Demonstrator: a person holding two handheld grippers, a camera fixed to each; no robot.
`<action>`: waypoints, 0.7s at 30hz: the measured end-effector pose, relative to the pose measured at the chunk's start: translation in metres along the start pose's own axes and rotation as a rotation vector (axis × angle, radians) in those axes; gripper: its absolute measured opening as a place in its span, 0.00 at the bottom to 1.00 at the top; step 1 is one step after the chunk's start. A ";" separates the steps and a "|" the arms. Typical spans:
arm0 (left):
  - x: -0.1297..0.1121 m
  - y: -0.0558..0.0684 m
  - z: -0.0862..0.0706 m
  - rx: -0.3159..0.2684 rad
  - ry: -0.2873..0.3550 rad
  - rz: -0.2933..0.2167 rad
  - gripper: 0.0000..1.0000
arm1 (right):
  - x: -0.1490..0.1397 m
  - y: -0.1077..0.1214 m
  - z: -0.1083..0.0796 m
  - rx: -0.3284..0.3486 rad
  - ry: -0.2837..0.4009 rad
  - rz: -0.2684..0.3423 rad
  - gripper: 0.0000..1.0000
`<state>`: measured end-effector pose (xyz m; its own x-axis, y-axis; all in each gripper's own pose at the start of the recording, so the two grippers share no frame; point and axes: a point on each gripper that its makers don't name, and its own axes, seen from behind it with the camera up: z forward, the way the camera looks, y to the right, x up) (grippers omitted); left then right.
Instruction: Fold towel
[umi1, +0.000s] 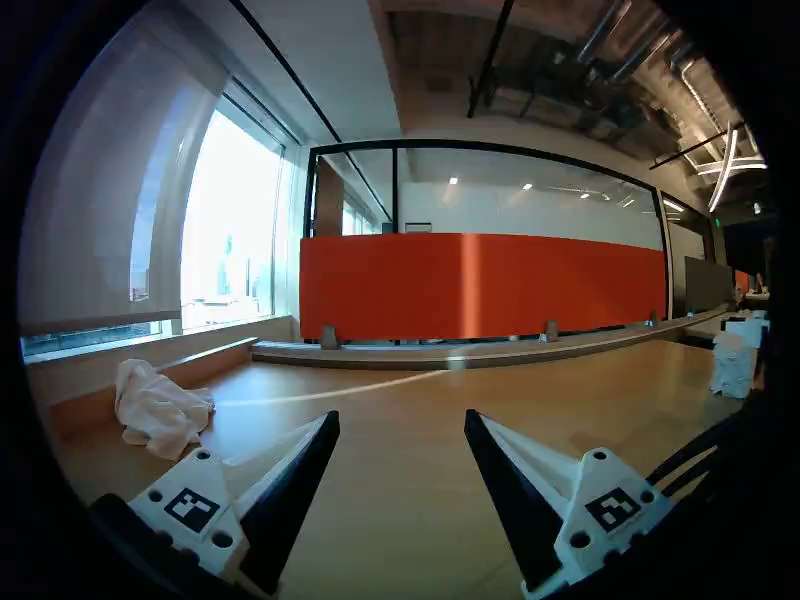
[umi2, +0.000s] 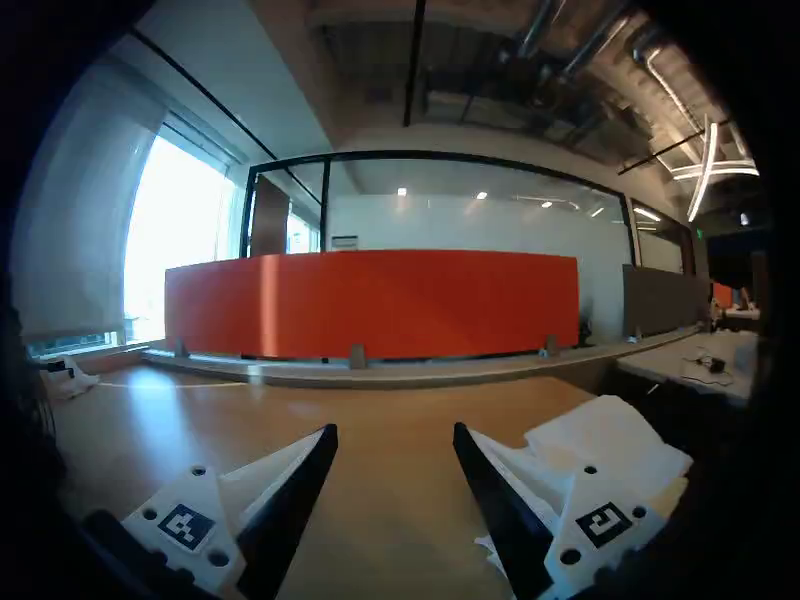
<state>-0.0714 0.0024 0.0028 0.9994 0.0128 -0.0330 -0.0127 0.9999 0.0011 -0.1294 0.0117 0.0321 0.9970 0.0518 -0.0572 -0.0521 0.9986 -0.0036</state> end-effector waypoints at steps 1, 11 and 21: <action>0.000 0.000 0.000 0.000 0.000 0.000 0.93 | -0.003 0.000 0.000 -0.001 -0.002 0.000 0.95; 0.000 0.000 0.000 0.000 0.000 0.000 0.93 | -0.018 0.000 -0.002 0.003 -0.006 0.024 0.96; 0.000 0.000 -0.001 0.000 0.000 0.000 0.93 | -0.016 -0.008 -0.004 0.020 0.009 0.013 0.96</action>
<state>-0.0718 0.0022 0.0022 0.9994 0.0129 -0.0328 -0.0129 0.9999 0.0012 -0.1448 0.0030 0.0286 0.9957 0.0648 -0.0656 -0.0638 0.9978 0.0173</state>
